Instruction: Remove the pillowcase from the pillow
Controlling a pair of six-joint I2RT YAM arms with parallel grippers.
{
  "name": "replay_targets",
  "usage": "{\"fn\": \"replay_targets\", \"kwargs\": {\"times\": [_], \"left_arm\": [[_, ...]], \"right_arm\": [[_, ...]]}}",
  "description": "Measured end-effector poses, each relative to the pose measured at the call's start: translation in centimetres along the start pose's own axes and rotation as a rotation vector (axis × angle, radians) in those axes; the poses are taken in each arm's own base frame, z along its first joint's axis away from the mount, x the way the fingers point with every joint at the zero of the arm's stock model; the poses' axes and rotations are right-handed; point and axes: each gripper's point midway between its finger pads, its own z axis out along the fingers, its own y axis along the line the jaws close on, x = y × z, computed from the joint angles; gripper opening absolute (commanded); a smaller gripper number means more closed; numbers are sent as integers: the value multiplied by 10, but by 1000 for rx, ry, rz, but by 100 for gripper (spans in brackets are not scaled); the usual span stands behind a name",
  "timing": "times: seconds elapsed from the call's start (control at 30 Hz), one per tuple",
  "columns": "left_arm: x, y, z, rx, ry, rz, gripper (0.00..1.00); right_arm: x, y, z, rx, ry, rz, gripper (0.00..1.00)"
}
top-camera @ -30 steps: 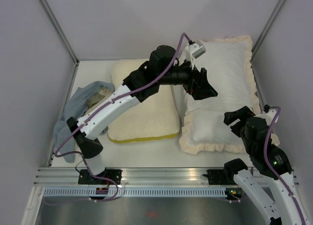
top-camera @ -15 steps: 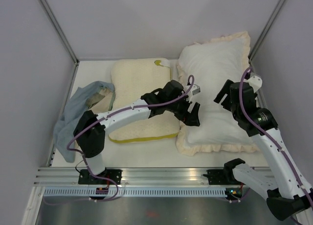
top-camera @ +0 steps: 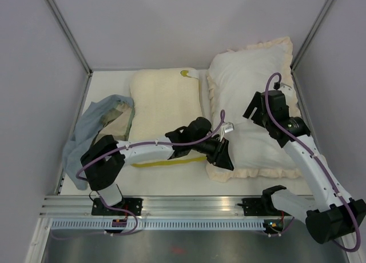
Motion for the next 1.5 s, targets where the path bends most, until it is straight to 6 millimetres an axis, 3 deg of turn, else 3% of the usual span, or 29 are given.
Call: {"fn": "replay_targets", "kwargs": {"times": [0.13, 0.27, 0.3, 0.47, 0.53, 0.7, 0.83, 0.87, 0.9, 0.93, 1.17, 1.23, 1.33, 1.37, 1.4, 1.5], "left_arm": [[0, -8, 11, 39, -10, 8, 24], [9, 16, 28, 18, 10, -41, 10], [14, 24, 33, 7, 24, -62, 3], [34, 55, 48, -55, 63, -144, 2], [33, 58, 48, -71, 51, -147, 2], [34, 67, 44, -108, -4, -151, 2], [41, 75, 39, -139, -31, -171, 2], [42, 76, 39, -144, -34, -175, 2], [41, 77, 39, -148, -39, -178, 2], [40, 77, 39, -146, -45, -178, 2], [32, 71, 39, -131, -69, -178, 3], [29, 65, 35, -125, -60, -154, 9], [8, 46, 30, -120, -37, -62, 46], [-7, 36, 28, -121, -36, -12, 68], [-26, 25, 26, -115, -51, 51, 75], [-83, -11, 10, -122, -130, 221, 87]], "right_arm": [[27, -4, -11, -77, 55, -13, 83], [48, 0, -27, -175, 122, -48, 78], [52, 2, -29, -197, 141, -58, 75], [80, 3, -37, -272, 240, -114, 68], [84, -2, -41, -277, 244, -135, 61], [88, -8, -40, -261, 254, -186, 32], [93, -11, -37, -252, 273, -201, 37], [94, -11, -37, -252, 274, -202, 41], [94, -11, -37, -253, 275, -204, 51], [94, -11, -37, -254, 276, -205, 54], [92, -16, -38, -228, 264, -198, 50], [88, -21, -39, -201, 241, -176, 54], [74, -30, -51, -150, 174, -106, 77], [68, -32, -55, -138, 152, -90, 90], [58, -34, -62, -122, 117, -50, 98], [25, -39, -81, -79, 14, 37, 98]]}}
